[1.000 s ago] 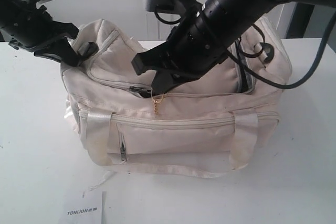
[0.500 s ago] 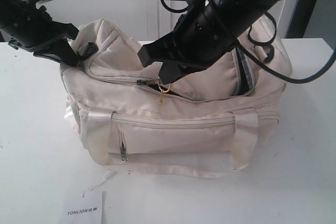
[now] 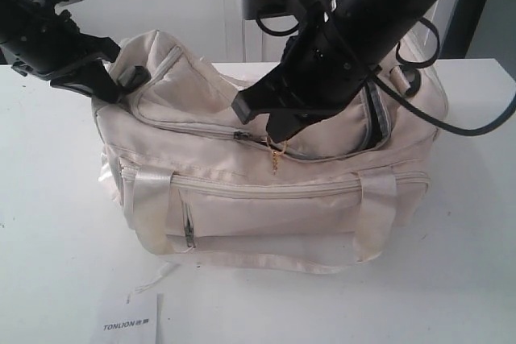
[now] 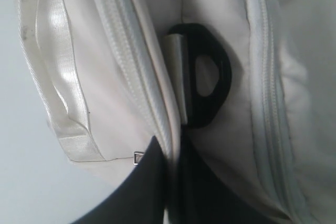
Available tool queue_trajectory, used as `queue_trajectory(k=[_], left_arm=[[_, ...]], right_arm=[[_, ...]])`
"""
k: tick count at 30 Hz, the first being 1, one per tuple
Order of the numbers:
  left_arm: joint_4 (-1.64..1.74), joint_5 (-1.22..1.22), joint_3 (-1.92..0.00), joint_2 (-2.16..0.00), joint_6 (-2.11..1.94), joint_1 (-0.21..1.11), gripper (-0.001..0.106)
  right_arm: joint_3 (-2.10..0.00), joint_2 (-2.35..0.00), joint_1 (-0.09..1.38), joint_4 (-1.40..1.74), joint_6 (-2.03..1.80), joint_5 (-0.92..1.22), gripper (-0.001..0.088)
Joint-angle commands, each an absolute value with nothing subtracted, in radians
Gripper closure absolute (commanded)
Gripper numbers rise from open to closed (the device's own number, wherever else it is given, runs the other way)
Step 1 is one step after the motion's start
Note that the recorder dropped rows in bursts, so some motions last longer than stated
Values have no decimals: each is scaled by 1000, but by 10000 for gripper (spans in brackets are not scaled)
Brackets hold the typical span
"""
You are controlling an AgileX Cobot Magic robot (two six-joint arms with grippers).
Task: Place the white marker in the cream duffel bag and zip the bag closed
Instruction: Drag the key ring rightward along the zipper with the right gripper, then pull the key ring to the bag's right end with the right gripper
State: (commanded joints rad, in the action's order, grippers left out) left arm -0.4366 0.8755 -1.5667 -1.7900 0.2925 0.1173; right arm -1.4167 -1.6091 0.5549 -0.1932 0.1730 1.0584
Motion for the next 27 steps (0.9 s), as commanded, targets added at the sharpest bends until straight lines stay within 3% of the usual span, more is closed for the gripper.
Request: queue_trajectory(k=[27], left_arm=[[-432, 876, -1567, -1790, 293, 117, 1053]], right_arm=[[-1414, -1609, 555, 248, -6, 1191, 868]])
